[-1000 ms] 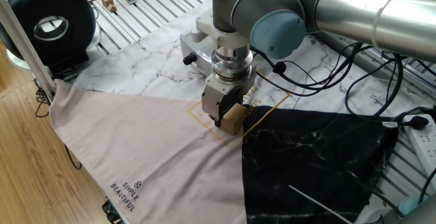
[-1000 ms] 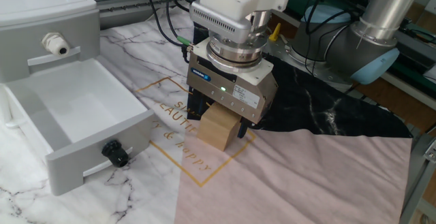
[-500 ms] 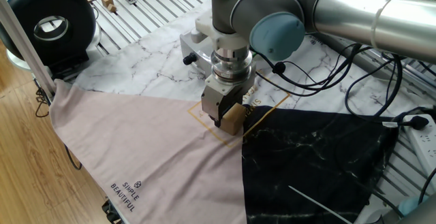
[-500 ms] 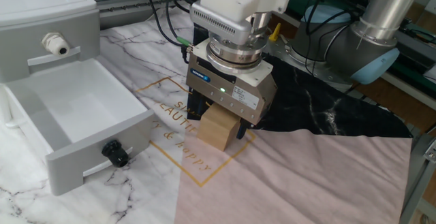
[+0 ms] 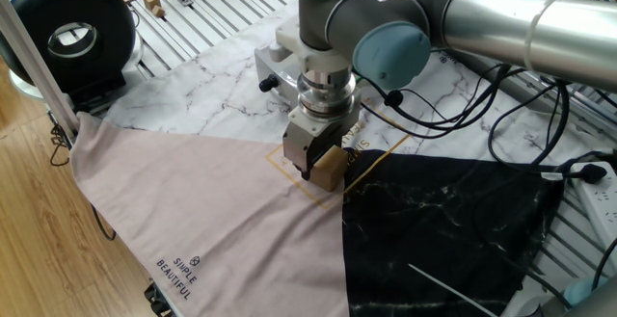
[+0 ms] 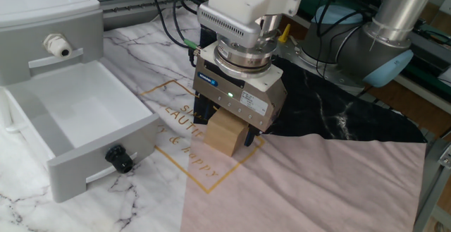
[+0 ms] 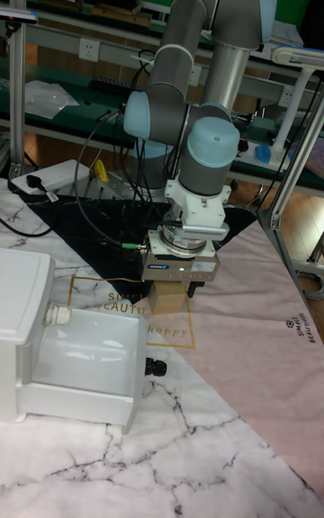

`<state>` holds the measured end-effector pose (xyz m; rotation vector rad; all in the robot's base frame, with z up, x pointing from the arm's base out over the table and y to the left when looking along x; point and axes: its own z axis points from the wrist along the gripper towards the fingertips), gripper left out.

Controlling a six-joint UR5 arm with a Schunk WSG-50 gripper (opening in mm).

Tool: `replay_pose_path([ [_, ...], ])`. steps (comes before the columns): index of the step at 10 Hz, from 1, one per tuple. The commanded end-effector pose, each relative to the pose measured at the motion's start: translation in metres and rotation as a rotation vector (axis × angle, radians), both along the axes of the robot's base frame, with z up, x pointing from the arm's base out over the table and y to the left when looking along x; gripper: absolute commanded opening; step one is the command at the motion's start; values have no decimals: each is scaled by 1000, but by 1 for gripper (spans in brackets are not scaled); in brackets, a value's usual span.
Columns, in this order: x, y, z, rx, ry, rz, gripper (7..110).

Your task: Put things in the drawer

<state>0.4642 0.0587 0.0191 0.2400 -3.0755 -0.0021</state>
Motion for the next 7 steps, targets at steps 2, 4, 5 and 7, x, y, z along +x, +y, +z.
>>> replay_pose_path([
  [2, 1, 0, 1, -2, -2, -19, 22],
  [4, 1, -4, 1, -16, -3, -20, 7],
  [5, 2, 3, 2, 10, -7, -5, 7],
  [7, 3, -2, 6, -14, -13, -29, 22],
])
